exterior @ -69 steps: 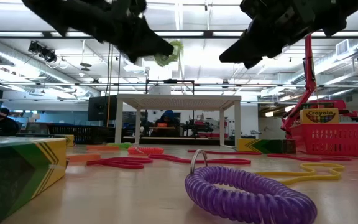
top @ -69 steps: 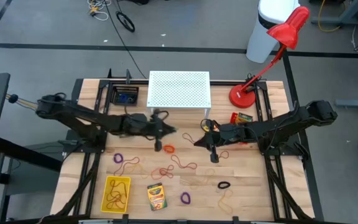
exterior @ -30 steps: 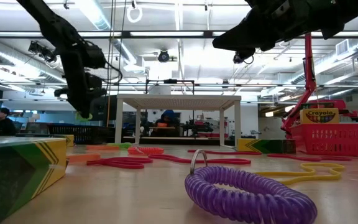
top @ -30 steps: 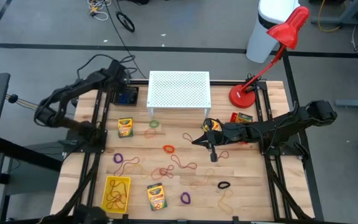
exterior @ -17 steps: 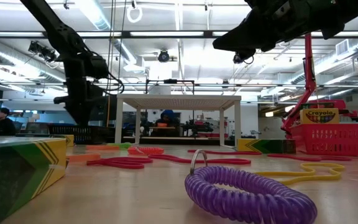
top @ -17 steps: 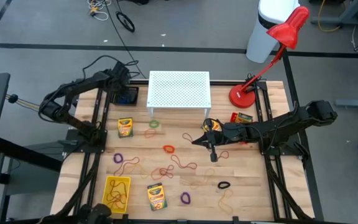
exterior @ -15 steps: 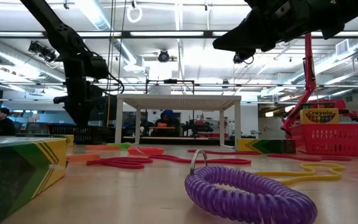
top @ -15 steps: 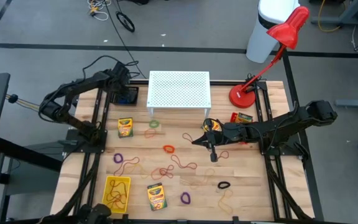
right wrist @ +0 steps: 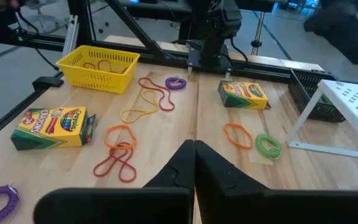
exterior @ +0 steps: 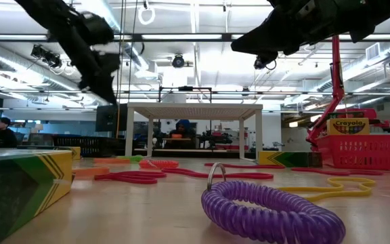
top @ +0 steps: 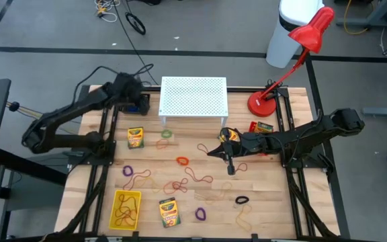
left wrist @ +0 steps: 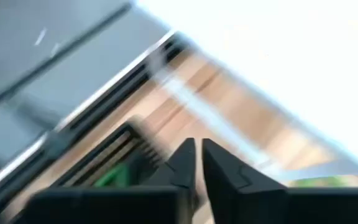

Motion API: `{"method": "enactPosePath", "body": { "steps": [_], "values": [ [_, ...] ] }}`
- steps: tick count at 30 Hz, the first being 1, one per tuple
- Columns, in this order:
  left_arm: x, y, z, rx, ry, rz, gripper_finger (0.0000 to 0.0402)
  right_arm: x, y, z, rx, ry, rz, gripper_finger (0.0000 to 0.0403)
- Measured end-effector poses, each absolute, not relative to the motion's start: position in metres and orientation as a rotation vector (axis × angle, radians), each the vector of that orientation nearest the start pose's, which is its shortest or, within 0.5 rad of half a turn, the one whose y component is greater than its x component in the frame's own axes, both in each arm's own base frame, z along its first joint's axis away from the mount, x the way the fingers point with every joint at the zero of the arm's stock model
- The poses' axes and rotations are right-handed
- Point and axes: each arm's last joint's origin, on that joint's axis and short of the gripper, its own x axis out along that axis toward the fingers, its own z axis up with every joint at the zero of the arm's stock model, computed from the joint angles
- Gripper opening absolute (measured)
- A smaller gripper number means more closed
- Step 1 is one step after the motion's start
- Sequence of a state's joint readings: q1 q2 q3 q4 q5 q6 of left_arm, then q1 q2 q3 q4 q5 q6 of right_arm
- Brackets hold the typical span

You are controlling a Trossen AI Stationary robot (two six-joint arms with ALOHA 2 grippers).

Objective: Pick & Place Office Desk Supplies
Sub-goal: Put the red rubber band into the yellow bin

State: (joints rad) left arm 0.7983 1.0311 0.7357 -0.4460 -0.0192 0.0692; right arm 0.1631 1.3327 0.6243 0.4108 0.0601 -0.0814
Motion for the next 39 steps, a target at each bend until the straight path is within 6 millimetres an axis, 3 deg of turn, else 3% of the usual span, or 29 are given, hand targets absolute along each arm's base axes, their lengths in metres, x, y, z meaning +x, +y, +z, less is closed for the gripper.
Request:
{"method": "enactPosePath", "body": {
  "steps": [2, 7, 14, 22, 28, 34, 39],
  "values": [
    [0.147, 0.14, 0.25, -0.216, 0.665, 0.712, 0.0008, 0.272, 0.043, 0.218, -0.111, 0.287, 0.113, 0.0009],
    [0.156, 0.134, 0.252, -0.248, 0.56, 0.698, 0.0011, 0.272, 0.043, 0.219, -0.098, 0.285, 0.111, 0.0018],
    [0.156, 0.104, 0.256, -0.083, 0.431, 0.492, 0.0005, 0.272, 0.043, 0.218, -0.053, 0.289, 0.105, 0.0005],
    [0.158, 0.058, 0.224, -0.053, 0.089, 0.074, 0.0009, 0.271, 0.043, 0.216, -0.034, 0.32, 0.098, 0.0023],
    [0.154, 0.027, 0.195, 0.039, -0.131, -0.013, 0.0005, 0.27, 0.04, 0.213, -0.05, 0.346, 0.009, 0.0015],
    [0.154, 0.009, 0.181, 0.04, -0.153, -0.047, 0.0011, 0.27, 0.039, 0.213, -0.041, 0.347, -0.041, 0.0006],
    [0.165, 0.004, 0.181, -0.021, -0.109, -0.082, 0.0013, 0.27, 0.039, 0.212, 0.039, 0.357, -0.042, 0.0013]
  ]
}}
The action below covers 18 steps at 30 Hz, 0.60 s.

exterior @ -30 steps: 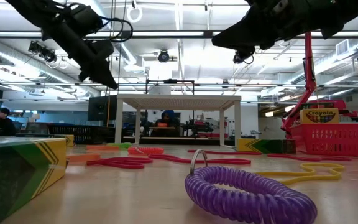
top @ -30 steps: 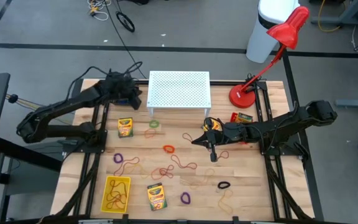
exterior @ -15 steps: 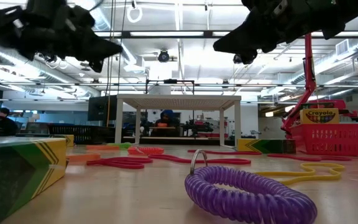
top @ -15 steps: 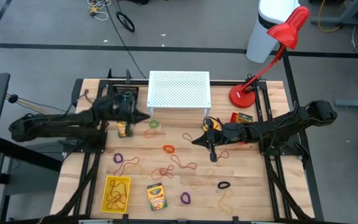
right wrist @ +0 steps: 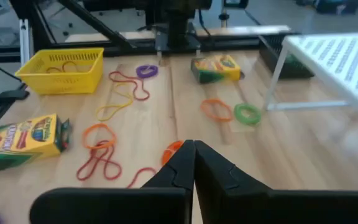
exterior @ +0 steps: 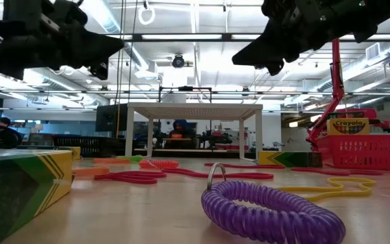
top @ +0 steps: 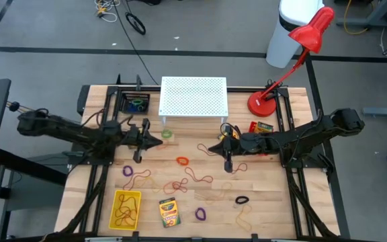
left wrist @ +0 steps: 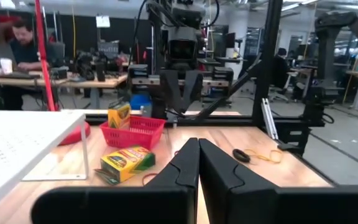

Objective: Pick & Place Office Desk Supplies
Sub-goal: Put the red rubber band into the yellow bin

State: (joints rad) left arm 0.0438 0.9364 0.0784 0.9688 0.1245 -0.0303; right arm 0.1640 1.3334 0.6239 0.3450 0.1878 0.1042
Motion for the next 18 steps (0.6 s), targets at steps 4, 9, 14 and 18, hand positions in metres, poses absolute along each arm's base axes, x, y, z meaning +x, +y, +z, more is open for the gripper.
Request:
{"method": "enactPosePath", "body": {
  "steps": [4, 9, 14, 18],
  "values": [
    [0.177, 0.004, 0.18, -0.014, -0.067, -0.068, 0.0011, 0.267, 0.045, 0.205, 0.073, 0.428, -0.026, 0.0005],
    [0.196, 0.004, 0.175, 0.008, 0.007, -0.07, 0.0007, 0.26, 0.056, 0.2, 0.108, 0.548, -0.101, 0.0014],
    [0.218, 0.003, 0.173, 0.02, 0.024, -0.132, 0.0008, 0.255, 0.071, 0.202, 0.166, 0.62, -0.132, 0.002],
    [0.232, -0.004, 0.172, 0.06, -0.014, -0.205, 0.0008, 0.25, 0.083, 0.204, 0.194, 0.678, -0.124, 0.0027]
  ]
}}
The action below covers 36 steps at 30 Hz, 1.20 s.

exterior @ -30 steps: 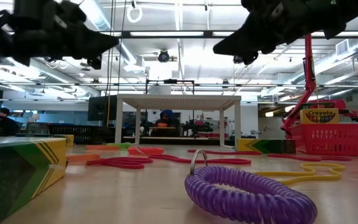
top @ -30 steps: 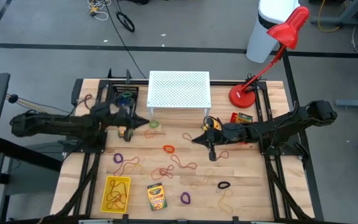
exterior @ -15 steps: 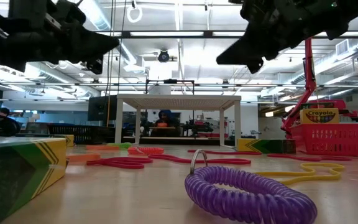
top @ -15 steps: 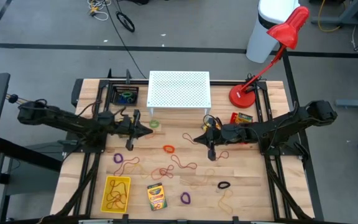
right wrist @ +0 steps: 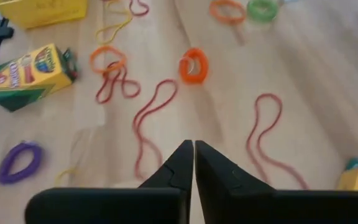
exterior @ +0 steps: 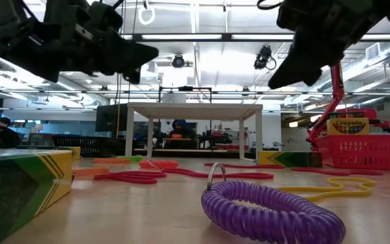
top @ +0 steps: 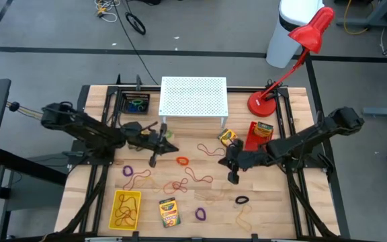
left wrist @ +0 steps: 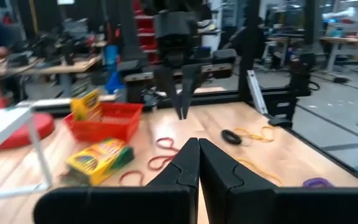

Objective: Pick & Place Office Desk Supplies
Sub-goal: Put the red rubber band into the yellow bin

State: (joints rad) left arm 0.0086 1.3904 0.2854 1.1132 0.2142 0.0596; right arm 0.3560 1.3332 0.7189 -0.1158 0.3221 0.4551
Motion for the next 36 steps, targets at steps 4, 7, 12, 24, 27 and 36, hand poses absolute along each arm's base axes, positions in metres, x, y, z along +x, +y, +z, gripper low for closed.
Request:
{"method": "enactPosePath", "body": {
  "steps": [4, 7, 12, 24, 27, 36],
  "values": [
    [0.244, -0.009, 0.166, 0.079, -0.007, -0.223, 0.0008, 0.25, 0.099, 0.206, 0.229, 0.775, -0.1, 0.0053],
    [0.254, -0.01, 0.162, 0.077, 0.013, -0.226, 0.0008, 0.253, 0.112, 0.204, 0.249, 0.875, -0.086, 0.0082],
    [0.268, -0.01, 0.159, 0.074, 0.024, -0.232, 0.0008, 0.258, 0.133, 0.193, 0.237, 1.088, -0.044, 0.0125],
    [0.273, -0.012, 0.157, 0.088, 0.032, -0.241, 0.0009, 0.28, 0.155, 0.168, -0.052, 1.241, 0.103, 0.0159],
    [0.273, -0.012, 0.157, 0.09, 0.031, -0.241, 0.0009, 0.289, 0.155, 0.168, -0.11, 1.228, 0.125, 0.0161],
    [0.273, -0.012, 0.157, 0.093, 0.032, -0.24, 0.0009, 0.317, 0.136, 0.163, -0.01, 1.163, 0.029, 0.0199]
  ]
}}
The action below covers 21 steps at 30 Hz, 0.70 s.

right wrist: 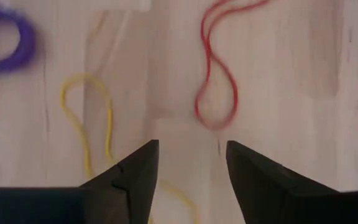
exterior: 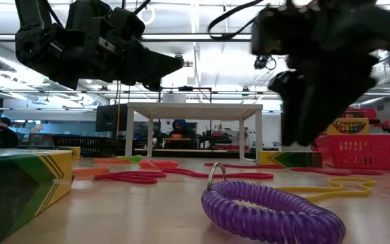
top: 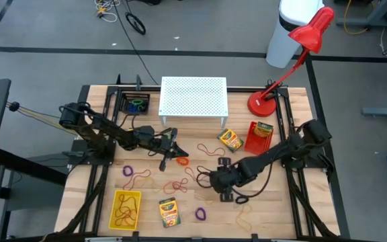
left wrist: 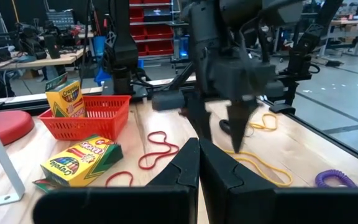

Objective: Pick & Place Office Desk Supplies
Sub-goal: Put the red rubber band into the yellow bin

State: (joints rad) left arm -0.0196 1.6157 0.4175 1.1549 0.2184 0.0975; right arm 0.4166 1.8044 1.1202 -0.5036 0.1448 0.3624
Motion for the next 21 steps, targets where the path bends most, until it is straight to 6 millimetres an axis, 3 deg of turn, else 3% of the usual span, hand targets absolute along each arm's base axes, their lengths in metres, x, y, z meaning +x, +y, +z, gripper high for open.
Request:
{"method": "enactPosePath", "body": {
  "steps": [12, 21],
  "values": [
    [0.272, -0.011, 0.155, 0.098, 0.051, -0.225, 0.0009, 0.336, 0.128, 0.134, 0.005, 1.148, 0.0, 0.0187],
    [0.272, -0.011, 0.155, 0.097, 0.048, -0.222, 0.0009, 0.337, 0.126, 0.13, -0.006, 1.142, -0.047, 0.0186]
  ]
}}
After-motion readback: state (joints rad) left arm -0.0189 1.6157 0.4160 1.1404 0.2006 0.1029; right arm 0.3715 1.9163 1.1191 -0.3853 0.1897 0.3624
